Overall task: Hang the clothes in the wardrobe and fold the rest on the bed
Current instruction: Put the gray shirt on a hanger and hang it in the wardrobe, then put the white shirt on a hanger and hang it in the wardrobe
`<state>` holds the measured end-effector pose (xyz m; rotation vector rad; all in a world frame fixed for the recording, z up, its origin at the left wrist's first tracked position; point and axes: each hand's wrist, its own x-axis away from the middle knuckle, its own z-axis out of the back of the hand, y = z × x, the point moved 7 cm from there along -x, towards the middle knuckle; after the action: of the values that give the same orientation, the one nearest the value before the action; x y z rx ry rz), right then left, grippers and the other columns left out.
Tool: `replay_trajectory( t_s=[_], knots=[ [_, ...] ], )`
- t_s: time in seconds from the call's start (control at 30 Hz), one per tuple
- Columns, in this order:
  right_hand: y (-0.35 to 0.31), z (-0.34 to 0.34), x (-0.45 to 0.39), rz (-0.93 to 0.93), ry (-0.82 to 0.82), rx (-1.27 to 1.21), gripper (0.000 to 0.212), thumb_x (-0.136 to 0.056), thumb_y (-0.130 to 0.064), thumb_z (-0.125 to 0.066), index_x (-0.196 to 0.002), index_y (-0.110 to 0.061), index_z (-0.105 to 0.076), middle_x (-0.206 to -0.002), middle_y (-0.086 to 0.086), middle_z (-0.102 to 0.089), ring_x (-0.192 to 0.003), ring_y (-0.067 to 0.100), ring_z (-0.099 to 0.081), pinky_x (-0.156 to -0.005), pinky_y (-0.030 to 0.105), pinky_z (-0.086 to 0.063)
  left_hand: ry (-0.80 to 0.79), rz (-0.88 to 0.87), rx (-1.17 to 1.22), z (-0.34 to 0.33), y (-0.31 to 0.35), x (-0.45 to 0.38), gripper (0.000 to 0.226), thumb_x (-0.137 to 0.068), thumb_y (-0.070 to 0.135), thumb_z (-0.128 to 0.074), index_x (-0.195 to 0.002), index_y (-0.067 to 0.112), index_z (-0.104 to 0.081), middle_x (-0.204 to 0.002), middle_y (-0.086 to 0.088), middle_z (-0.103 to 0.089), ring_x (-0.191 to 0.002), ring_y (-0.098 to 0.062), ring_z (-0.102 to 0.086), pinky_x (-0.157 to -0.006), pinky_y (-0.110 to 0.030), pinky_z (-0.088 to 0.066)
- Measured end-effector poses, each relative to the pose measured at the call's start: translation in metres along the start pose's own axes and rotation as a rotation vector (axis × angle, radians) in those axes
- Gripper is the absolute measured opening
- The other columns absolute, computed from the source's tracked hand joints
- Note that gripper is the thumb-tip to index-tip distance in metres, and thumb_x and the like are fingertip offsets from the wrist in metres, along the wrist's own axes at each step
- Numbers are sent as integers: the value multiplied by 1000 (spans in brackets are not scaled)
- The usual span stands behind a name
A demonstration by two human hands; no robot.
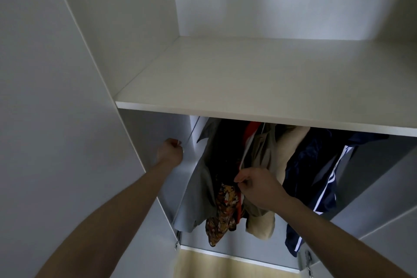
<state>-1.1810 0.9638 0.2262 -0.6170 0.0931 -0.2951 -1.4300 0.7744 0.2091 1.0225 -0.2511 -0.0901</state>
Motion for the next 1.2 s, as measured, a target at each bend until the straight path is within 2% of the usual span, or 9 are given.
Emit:
replay_trajectory(
  t_s=[0.1,0.3,0.43,0.53,0.6,0.8,0.93,1.03,1.2],
  knots=[
    [-4,-6,12,8,5,-44,21,-96,-19,-65,-109,-28,-79,-109,-16,-75,-97,0,-67,-93,18,-54,20,3,-67,5,-14,28,27,-96,5,-56,-119,6,-69,-111,-19,-72,-103,-41,-69,-89,-48,-59],
    [8,-40,45,-56,-44,-195,18,-98,-16,-64,-105,-23,-79,-95,-10,-77,-83,10,-72,-73,22,-59,44,59,-28,18,-73,95,21,-93,2,-57,-108,9,-70,-102,-17,-74,-96,-42,-70,-87,-51,-59],
    [19,-65,78,-137,-51,-318,15,-97,-18,-69,-102,-30,-77,-99,-19,-75,-95,4,-69,-85,19,-56,13,69,-66,19,-115,152,17,-96,5,-59,-97,20,-66,-91,-2,-69,-85,-39,-71,-81,-51,-60],
    [25,-74,109,-195,12,-358,34,-92,-17,-75,-86,-49,-68,-89,-28,-71,-88,-5,-66,-74,6,-46,-39,80,-90,15,-141,197,19,-100,11,-57,-93,28,-60,-89,3,-67,-69,-27,-71,-66,-46,-60],
    [28,-82,134,-283,28,-399,30,-90,-18,-76,-91,-47,-69,-96,-22,-71,-89,-4,-65,-75,7,-46,-81,112,-70,10,-158,223,15,-102,12,-56,-94,25,-60,-82,-2,-67,-55,-20,-68,-51,-37,-55],
    [33,-104,222,-507,87,-446,19,-92,-23,-74,-104,-38,-72,-107,-21,-71,-96,-1,-67,-75,8,-47,-320,145,-41,-9,-194,291,10,-103,8,-54,-98,17,-57,-78,-8,-61,-45,-16,-56,-41,-28,-47],
    [17,-127,287,-686,161,-468,19,-92,-25,-72,-102,-41,-72,-105,-22,-72,-96,-2,-69,-84,21,-55,-536,78,-85,-16,-212,314,6,-102,8,-57,-98,13,-57,-88,-13,-61,-46,-14,-54,-43,-27,-46],
    [-9,-150,340,-778,235,-512,21,-91,-23,-72,-102,-41,-72,-103,-23,-73,-88,-8,-68,-75,6,-49,-710,7,-134,-12,-230,339,6,-100,12,-61,-97,16,-57,-90,-7,-63,-49,-15,-55,-48,-31,-47],
    [-50,-189,436,-991,348,-591,21,-90,-21,-71,-102,-38,-72,-104,-21,-72,-84,-12,-67,-65,2,-45,-900,-151,-281,3,-249,387,10,-96,17,-66,-92,22,-59,-90,4,-68,-58,-25,-63,-63,-38,-52]
  ],
)
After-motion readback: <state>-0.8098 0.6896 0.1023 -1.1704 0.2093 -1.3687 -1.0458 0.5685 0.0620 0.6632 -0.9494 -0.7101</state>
